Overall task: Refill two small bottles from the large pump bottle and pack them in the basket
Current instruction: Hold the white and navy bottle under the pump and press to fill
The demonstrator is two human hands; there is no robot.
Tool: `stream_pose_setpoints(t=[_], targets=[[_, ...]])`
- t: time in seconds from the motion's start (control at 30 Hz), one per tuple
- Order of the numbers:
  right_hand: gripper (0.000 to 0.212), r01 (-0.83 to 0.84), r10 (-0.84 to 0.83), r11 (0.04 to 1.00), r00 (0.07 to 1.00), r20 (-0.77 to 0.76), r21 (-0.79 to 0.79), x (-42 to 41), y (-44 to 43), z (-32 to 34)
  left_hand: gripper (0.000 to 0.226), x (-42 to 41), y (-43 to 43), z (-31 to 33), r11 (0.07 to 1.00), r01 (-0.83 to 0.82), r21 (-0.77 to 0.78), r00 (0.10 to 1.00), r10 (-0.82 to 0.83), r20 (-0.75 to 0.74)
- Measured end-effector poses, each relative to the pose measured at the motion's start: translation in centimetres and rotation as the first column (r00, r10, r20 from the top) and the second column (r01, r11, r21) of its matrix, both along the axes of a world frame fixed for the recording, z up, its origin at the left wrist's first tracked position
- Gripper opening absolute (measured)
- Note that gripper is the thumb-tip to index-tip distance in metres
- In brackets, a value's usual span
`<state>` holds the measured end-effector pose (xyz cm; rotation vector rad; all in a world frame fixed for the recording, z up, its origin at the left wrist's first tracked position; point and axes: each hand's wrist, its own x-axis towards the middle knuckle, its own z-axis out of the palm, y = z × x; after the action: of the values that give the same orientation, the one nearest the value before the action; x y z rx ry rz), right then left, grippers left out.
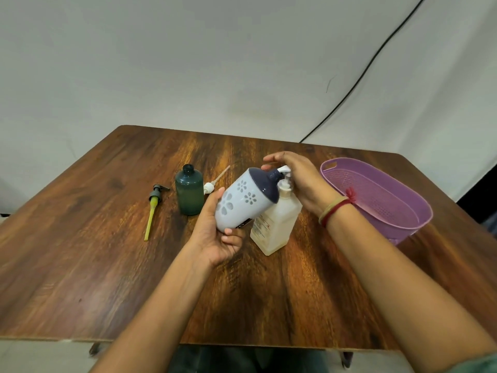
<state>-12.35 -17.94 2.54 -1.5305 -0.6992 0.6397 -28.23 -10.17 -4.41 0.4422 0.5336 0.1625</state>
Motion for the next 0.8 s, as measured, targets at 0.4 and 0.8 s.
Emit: stream_pose_setpoints(t=[0.4,0.8], targets=[[0.037,0.331,-0.362,0.908,0.929,0.080,0.257,-3.0,-3.8,-0.3,0.041,-2.5,-1.5,-1.4,0.993,-0.105,-0.046,0.995,0.105,-0.005],[0.049,0.191,-0.213,0.885,0.977,0.005,0.425,-13.1,-5.9,-8.3,0.056,-4.9,-4.7,-4.3,0.997,-0.060,-0.047,0.989,0.066,0.133]])
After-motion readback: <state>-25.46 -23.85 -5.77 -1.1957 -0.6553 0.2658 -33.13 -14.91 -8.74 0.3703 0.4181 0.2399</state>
